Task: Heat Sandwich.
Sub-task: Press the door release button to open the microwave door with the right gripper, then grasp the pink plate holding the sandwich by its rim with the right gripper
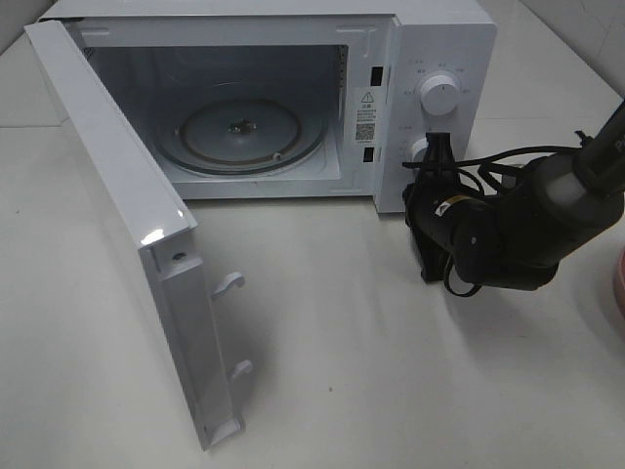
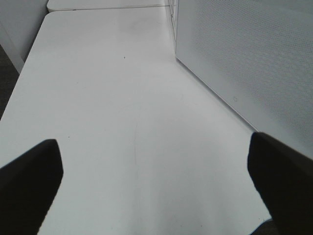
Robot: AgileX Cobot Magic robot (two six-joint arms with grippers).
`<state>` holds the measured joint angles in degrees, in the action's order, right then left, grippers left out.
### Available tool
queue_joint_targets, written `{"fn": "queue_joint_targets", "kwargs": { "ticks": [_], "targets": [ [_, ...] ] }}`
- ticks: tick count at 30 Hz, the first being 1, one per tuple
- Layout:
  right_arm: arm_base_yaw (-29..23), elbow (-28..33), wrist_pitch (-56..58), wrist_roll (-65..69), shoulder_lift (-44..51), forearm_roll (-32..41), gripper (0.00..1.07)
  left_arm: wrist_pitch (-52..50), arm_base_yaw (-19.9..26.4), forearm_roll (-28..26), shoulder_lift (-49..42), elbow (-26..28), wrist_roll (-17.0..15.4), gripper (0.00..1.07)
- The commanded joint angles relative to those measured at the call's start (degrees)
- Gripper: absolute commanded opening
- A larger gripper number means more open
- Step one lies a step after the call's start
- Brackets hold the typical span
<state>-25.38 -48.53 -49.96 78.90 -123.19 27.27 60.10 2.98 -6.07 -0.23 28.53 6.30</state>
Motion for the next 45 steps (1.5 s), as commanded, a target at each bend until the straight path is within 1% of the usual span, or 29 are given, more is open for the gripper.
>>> {"fn": "queue_joint_targets", "kwargs": {
  "ticks": [1,4,15,18,21,24,26,31,35,36,37,39,41,42,44,45],
  "targets": [
    [1.09,-4.24,-5.16,-0.74,0.74,-4.58,0.00,-0.69,0.06,-0.23,-1.66,-0.23,-0.17,0.98],
    [1.15,-2.86,-1.72,-1.09,2.41,-4.53,0.00,-0.69,0.06,-0.23,-1.66,-0.23,-0.17,0.98],
    [1.15,2.23,4.64,-1.43,6.47,-5.21,0.00,-0.69,0.06,-0.23,-1.66,-0.23,-0.17,0.98],
    [1.15,3.55,7.56,-1.15,7.91,-7.45,0.00,-0.69,0.06,-0.23,-1.66,-0.23,-0.17,0.98],
    [1.15,4.35,9.45,-1.26,8.82,-8.08,0.00,-0.69,0.06,-0.23,-1.66,-0.23,-0.17,0.98],
    [1.15,6.59,10.26,-2.29,11.63,-8.14,0.00,-0.69,0.06,-0.23,-1.66,-0.23,-0.17,0.98],
    [1.15,7.05,10.66,-2.69,12.26,-8.14,0.00,-0.69,0.06,-0.23,-1.66,-0.23,-0.17,0.98],
    [1.20,9.34,15.64,-6.02,16.27,-8.19,0.00,-0.69,0.06,-0.23,-1.66,-0.23,-0.17,0.98],
    [1.20,10.14,25.44,-13.46,20.34,-8.59,0.01,-0.69,0.06,-0.23,-1.66,-0.23,-0.17,0.98],
    [1.20,10.14,25.44,-13.46,20.34,-8.59,0.01,-0.69,0.06,-0.23,-1.66,-0.23,-0.17,0.98],
    [1.20,10.14,30.14,-17.30,22.12,-8.59,0.02,-0.69,0.06,-0.23,-1.66,-0.23,-0.17,0.98],
    [1.20,10.14,34.78,-22.40,23.49,-8.59,0.03,-0.69,0.06,-0.23,-1.66,-0.23,-0.17,0.98],
    [1.20,10.14,36.55,-24.52,24.01,-8.59,0.03,-0.69,0.06,-0.23,-1.66,-0.23,-0.17,0.98],
    [1.20,10.14,40.62,-29.97,25.27,-8.59,0.04,-0.69,0.06,-0.23,-1.66,-0.23,-0.17,0.98],
    [1.20,10.14,44.63,-35.87,26.30,-8.59,0.04,-0.69,0.06,-0.23,-1.66,-0.23,-0.17,0.98],
    [1.20,10.14,44.63,-35.87,26.30,-8.59,0.04,-0.69,0.06,-0.23,-1.66,-0.23,-0.17,0.98]
  ]
}}
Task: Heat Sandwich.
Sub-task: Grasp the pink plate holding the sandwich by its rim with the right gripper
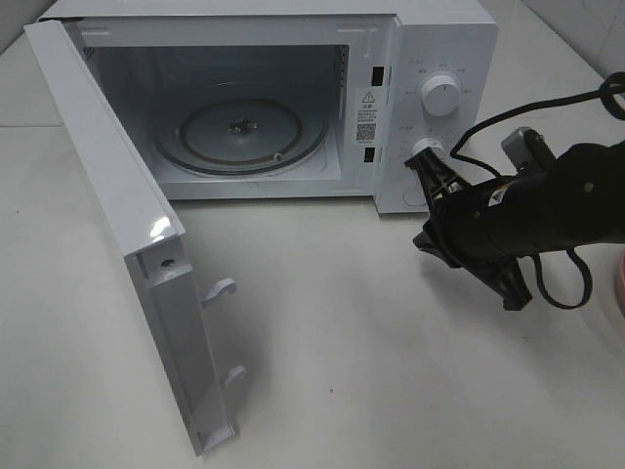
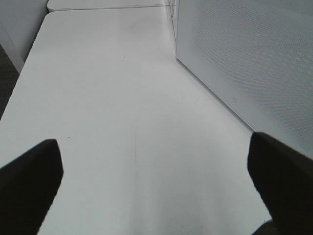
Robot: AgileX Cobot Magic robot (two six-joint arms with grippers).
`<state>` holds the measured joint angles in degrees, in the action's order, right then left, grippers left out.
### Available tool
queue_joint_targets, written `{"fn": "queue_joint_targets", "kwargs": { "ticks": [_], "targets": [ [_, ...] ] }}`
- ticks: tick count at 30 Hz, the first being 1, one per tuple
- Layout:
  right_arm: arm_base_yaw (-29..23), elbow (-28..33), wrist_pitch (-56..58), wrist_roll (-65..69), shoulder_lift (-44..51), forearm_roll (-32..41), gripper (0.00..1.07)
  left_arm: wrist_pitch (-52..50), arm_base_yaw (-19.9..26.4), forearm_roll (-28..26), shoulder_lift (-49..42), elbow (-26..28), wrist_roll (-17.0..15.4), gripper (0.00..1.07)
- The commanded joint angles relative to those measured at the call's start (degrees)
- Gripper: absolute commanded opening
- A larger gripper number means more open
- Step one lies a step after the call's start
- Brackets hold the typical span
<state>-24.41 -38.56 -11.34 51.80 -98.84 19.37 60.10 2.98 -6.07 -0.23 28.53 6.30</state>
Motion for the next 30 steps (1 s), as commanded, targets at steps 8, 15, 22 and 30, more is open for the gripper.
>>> {"fn": "queue_joint_targets", "kwargs": {
  "ticks": [8,15,22,30],
  "targets": [
    [0.23,0.17,16.50,-38.45,6.88,-2.01,0.06,-0.69,0.06,-0.23,-1.66,-0.23,-0.17,0.98],
    [0.23,0.17,24.24,-46.07,12.55,-10.43,0.08,-0.69,0.06,-0.23,-1.66,-0.23,-0.17,0.98],
    [0.23,0.17,33.46,-46.07,16.56,-22.23,0.11,-0.69,0.06,-0.23,-1.66,-0.23,-0.17,0.98],
    [2.06,0.17,40.11,-45.44,18.56,-28.07,0.14,-0.69,0.06,-0.23,-1.66,-0.23,-0.17,0.98]
  ]
}}
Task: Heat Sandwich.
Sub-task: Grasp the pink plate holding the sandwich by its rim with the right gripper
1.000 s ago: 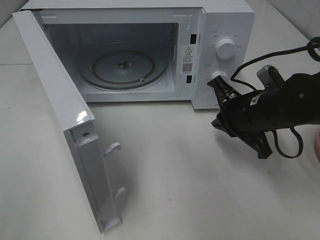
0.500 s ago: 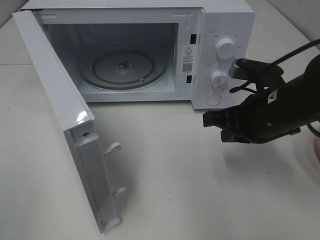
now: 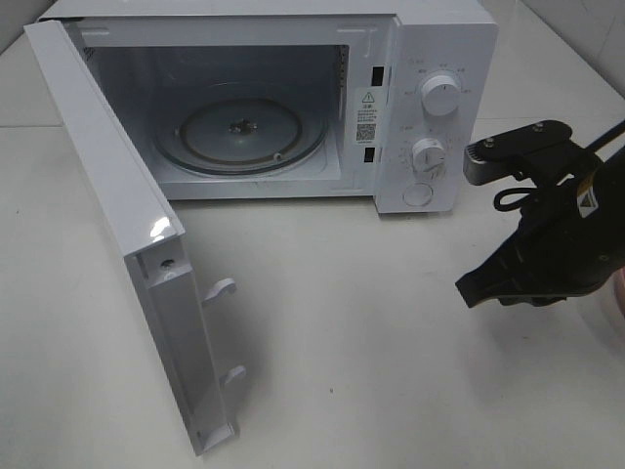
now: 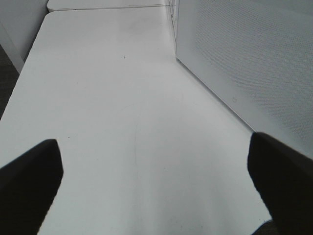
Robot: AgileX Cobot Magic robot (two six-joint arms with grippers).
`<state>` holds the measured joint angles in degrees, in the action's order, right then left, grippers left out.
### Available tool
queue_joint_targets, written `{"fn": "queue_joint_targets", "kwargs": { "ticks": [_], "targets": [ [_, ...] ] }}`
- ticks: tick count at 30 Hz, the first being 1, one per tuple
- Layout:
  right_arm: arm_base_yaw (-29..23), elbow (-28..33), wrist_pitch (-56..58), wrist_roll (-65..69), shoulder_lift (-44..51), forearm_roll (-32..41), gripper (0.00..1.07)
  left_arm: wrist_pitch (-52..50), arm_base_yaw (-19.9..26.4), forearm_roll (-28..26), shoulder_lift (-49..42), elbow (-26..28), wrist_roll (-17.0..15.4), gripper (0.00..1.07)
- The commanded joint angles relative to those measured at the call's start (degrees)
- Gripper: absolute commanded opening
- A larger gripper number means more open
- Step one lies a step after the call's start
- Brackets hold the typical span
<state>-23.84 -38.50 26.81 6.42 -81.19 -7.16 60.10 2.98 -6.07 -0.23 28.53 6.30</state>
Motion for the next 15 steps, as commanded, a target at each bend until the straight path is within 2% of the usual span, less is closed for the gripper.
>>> {"fn": "queue_joint_targets", "kwargs": {
  "ticks": [1,4,7,8,9,11,12,13,14,15],
  "targets": [
    [2.35,0.11,2.41,0.63,1.09,-1.49,0.14,-0.69,0.06,-0.23,-1.66,-0.23,-0.17,0.98],
    [5.04,0.11,3.78,2.12,1.20,-1.49,0.17,-0.69,0.06,-0.23,-1.66,-0.23,-0.17,0.98],
    [7.51,0.11,5.61,2.23,1.20,-1.60,0.24,-0.69,0.06,-0.23,-1.66,-0.23,-0.17,0.98],
    [9.51,-0.06,6.88,2.12,1.20,-1.66,0.33,-0.69,0.06,-0.23,-1.66,-0.23,-0.17,0.98],
    [9.51,-0.06,6.88,2.12,1.20,-1.66,0.33,-0.69,0.06,-0.23,-1.66,-0.23,-0.17,0.98],
    [11.40,-0.40,7.85,2.12,1.20,-1.72,0.44,-0.69,0.06,-0.23,-1.66,-0.23,-0.17,0.98],
    [13.12,-0.57,8.08,2.06,1.20,-2.58,0.59,-0.69,0.06,-0.23,-1.66,-0.23,-0.17,0.98],
    [13.92,-0.63,8.02,1.83,1.20,-3.21,0.67,-0.69,0.06,-0.23,-1.66,-0.23,-0.17,0.98],
    [13.92,-0.63,8.02,1.83,1.20,-3.21,0.67,-0.69,0.06,-0.23,-1.66,-0.23,-0.17,0.98],
    [14.73,-0.63,8.02,1.60,1.20,-3.78,0.73,-0.69,0.06,-0.23,-1.66,-0.23,-0.17,0.98]
  ]
}}
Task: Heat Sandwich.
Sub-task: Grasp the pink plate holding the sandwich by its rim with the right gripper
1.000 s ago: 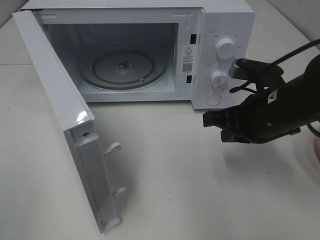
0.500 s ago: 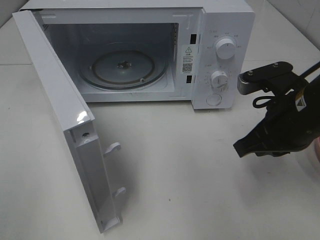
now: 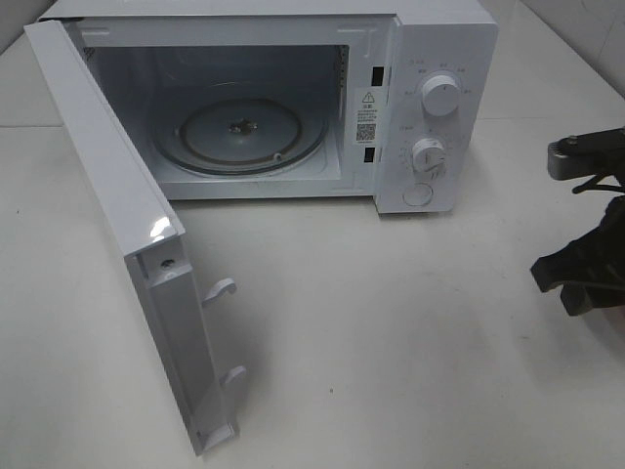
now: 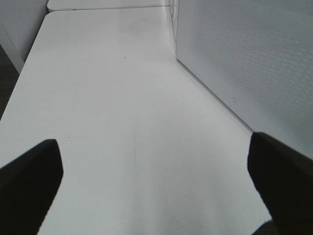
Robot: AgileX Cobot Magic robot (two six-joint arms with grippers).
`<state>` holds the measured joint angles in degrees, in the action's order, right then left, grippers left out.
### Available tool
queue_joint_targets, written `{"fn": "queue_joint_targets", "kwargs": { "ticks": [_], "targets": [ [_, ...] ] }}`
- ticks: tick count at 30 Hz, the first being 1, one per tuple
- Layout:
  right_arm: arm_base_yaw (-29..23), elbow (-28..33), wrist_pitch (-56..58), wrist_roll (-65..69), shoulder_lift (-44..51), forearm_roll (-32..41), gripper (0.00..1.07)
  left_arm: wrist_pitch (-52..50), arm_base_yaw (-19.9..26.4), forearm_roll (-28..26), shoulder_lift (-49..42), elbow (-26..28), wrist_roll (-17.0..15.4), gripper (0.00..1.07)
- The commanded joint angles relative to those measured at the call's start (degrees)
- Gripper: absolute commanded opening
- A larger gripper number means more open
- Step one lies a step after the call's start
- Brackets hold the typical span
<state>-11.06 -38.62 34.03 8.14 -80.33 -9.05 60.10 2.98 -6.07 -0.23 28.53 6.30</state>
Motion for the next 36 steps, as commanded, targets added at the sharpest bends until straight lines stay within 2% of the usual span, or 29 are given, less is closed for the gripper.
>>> {"fn": "queue_joint_targets", "kwargs": {
  "ticks": [1,2,3,6,14,21,36],
  "targets": [
    [2.69,-0.63,0.92,-0.11,0.34,-2.69,0.81,-0.69,0.06,-0.23,-1.66,-0.23,-0.17,0.98],
    [3.78,-1.09,2.35,-0.11,0.34,-3.95,0.92,-0.69,0.06,-0.23,-1.66,-0.23,-0.17,0.98],
    [4.24,-1.55,3.38,-0.17,0.34,-4.47,0.96,-0.69,0.06,-0.23,-1.66,-0.23,-0.17,0.98],
    [4.98,-2.46,4.87,-0.17,0.34,-5.50,0.99,-0.69,0.06,-0.23,-1.66,-0.23,-0.17,0.98],
    [9.63,-5.84,5.56,-1.26,-0.46,-5.27,0.97,-0.69,0.06,-0.23,-1.66,-0.23,-0.17,0.98],
    [13.46,-6.82,4.07,-5.21,-5.44,-2.12,0.95,-0.69,0.06,-0.23,-1.66,-0.23,-0.17,0.98],
    [14.90,-10.31,1.72,-5.44,-15.13,-3.15,0.93,-0.69,0.06,-0.23,-1.66,-0.23,-0.17,0.98]
  ]
}}
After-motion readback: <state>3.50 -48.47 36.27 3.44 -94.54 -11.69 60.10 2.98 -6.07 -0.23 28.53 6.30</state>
